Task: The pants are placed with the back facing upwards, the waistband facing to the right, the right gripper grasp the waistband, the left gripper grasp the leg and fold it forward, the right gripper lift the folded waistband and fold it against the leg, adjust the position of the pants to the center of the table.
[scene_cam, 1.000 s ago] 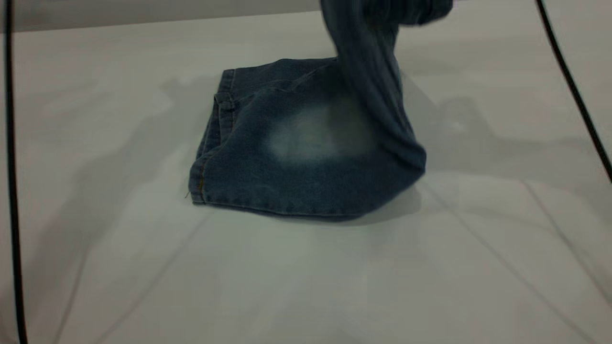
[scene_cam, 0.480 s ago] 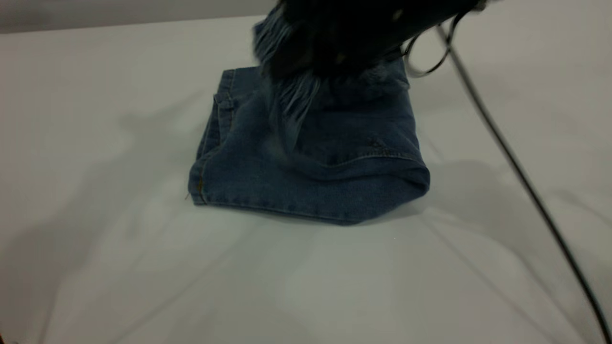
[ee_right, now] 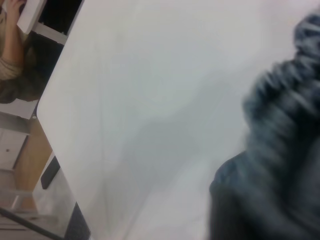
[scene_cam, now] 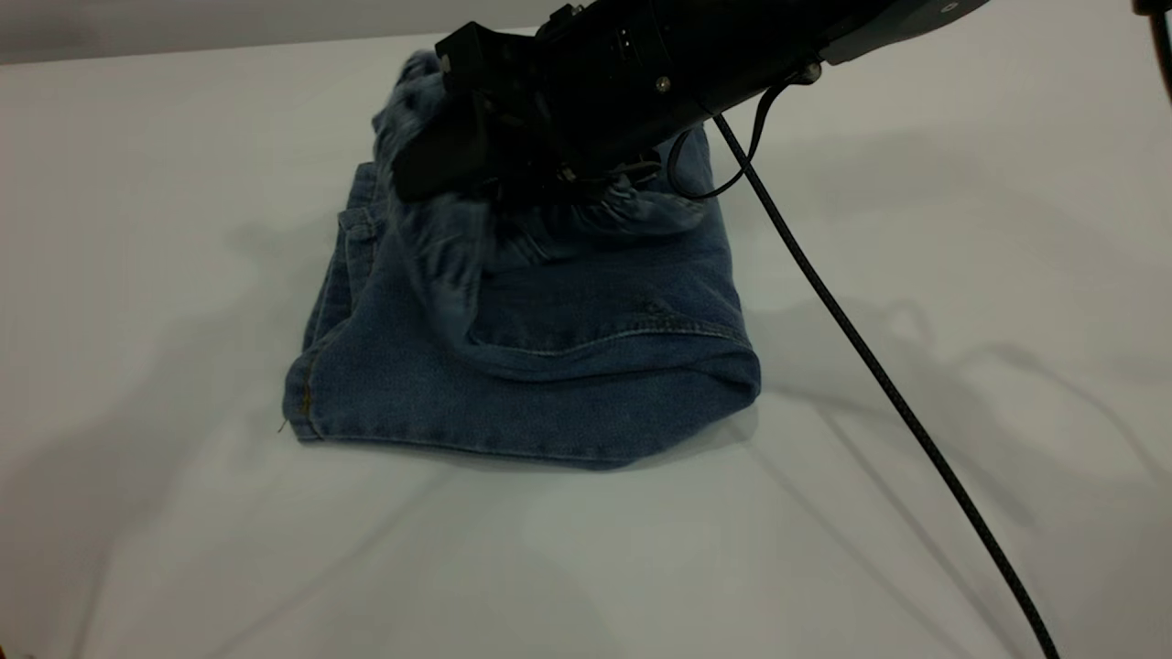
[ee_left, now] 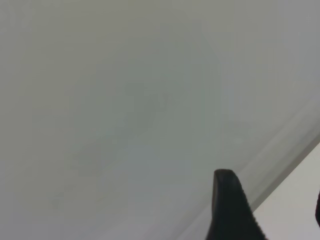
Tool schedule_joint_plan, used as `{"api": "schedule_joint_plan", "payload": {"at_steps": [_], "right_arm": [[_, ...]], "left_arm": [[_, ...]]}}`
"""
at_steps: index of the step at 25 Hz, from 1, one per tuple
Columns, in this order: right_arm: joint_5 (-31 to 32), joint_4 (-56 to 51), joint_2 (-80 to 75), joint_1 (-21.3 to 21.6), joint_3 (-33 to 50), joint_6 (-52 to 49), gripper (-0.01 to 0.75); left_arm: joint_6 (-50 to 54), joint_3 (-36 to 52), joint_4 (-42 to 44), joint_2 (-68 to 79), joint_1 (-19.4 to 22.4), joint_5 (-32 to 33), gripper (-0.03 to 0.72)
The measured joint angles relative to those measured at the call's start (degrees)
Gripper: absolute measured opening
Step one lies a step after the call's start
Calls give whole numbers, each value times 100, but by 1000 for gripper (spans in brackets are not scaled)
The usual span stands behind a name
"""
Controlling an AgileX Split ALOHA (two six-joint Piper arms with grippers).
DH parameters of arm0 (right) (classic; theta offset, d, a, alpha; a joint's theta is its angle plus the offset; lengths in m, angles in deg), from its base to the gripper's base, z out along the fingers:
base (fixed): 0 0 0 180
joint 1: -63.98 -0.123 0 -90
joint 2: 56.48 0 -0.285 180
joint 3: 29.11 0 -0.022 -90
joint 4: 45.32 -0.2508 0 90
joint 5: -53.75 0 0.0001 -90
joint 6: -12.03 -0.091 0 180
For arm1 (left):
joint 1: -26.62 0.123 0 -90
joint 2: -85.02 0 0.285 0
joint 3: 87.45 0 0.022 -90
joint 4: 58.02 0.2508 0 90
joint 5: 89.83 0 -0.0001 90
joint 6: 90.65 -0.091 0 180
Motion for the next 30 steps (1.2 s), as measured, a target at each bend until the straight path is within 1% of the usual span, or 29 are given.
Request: {"api": "schedule_joint_plan", "payload": {"at_steps": [2,4,5,6,8,10,15,18,21,27,30], "right_arm": [[151,-8,24,0,5,-98,512],[449,-3,29,5,5,-159,602],[600,-3,29,5,5,-166,632],[687,-3,29,5,5,-176,645],[787,3,29,5,5,-333,646],[894,3,29,5,5,-568,619],[1671,3,29,10,5,-888,532],[1796,10,29,10,5,-1184,517],[1554,377,29,10,5,-1652,514],[247,1432,29,10,5,-2220,513],[-333,1801,29,10,5,-2269,513]], "left_arm": [[0,0,0,0,0,0,379],[0,0,0,0,0,0,379],[0,0,0,0,0,0,379],[0,0,0,-5,0,0,379],[0,0,-5,-5,0,0,379],[0,0,-11,-5,0,0,379],[0,0,-11,-5,0,0,379],[0,0,-11,-5,0,0,379],[0,0,-11,-5,0,0,379],[0,0,-11,-5,0,0,368],[0,0,-11,-5,0,0,362]]}}
